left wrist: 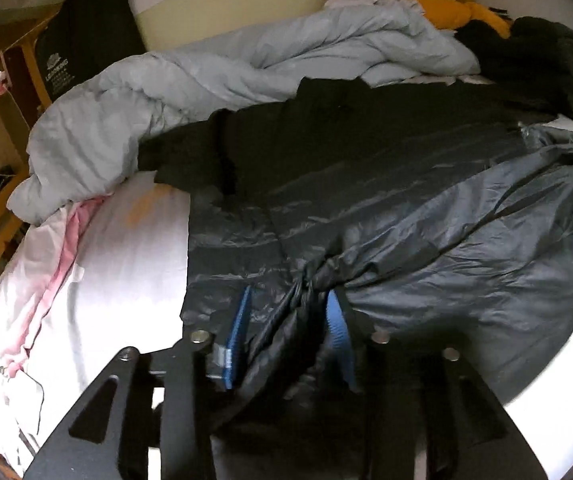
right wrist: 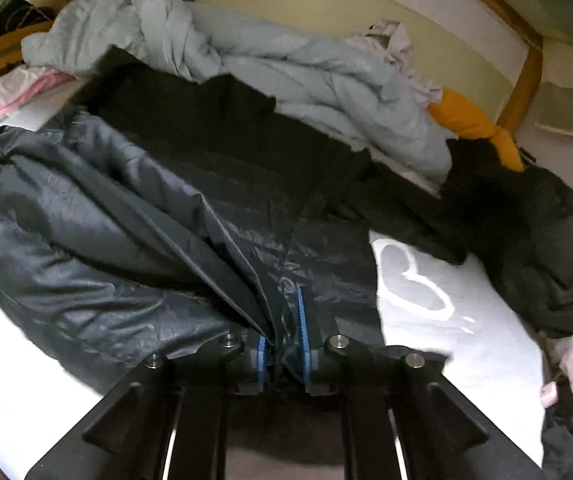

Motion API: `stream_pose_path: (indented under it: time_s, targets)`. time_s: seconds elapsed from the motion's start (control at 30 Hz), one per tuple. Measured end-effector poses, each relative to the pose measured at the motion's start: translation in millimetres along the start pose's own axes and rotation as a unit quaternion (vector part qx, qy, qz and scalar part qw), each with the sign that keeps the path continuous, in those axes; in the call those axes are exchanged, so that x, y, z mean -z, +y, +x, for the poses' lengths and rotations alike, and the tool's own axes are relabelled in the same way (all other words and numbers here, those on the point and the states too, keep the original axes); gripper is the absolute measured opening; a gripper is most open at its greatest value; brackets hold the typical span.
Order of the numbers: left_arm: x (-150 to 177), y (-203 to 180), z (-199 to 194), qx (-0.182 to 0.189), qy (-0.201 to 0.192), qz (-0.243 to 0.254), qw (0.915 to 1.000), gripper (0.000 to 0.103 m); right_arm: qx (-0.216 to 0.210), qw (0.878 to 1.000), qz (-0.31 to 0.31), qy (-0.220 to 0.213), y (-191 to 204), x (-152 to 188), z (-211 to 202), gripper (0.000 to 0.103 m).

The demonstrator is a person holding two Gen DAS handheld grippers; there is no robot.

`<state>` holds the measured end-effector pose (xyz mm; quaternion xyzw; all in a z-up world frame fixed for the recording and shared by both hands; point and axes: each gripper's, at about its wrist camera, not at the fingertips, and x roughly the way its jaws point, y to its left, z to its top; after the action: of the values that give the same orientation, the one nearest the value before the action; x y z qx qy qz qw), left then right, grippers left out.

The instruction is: Fold large clothes

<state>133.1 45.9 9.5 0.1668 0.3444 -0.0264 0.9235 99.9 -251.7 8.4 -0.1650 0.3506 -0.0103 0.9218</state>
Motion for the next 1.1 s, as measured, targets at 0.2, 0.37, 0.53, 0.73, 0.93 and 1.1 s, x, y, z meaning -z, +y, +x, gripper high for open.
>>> stream_pose_path:
  time_s: [0.2, 0.37, 0.53, 0.73, 0.93, 1.1]
  targets:
    - [8.0, 4.7, -0.7, -0.041, -0.021, -0.009, 0.9989, 0.07, 0.049, 0.998, 0.024, -0.041, -13.5, 1.6, 6.0, 0.07]
    - [9.6, 15.8, -61.1, -0.03, -0.119, -0.052, 0.9911, 0.091, 0.048, 0.989, 0.106, -0.091, -50.6, 4.9, -36.7, 0.082]
    - [12.5, -4.0, -97.8, 0.052, -0.126, -0.05, 0.9895, 0.094, -0.051, 0.982, 0.157, -0.094, -57.9, 17.6, -70.4, 0.085]
    - [26.8, -61.4, -69.5, 0.11, -0.044, -0.002, 0.9929, 0.094, -0.138, 0.981, 0.135, 0.001, -14.3, 30.5, -33.6, 0.086]
    - [35.4, -68.1, -13.8, 0.087, 0.01, -0.017, 0.996, 0.097, -0.084, 0.99, 0.105, 0.035, 10.0, 42.1, 7.3, 0.086]
    - [38.3, -64.7, -5.1, 0.085, 0.019, -0.026, 0.9958, 0.098, -0.089, 0.987, 0.122, 0.047, 3.3, 43.3, 23.5, 0.087]
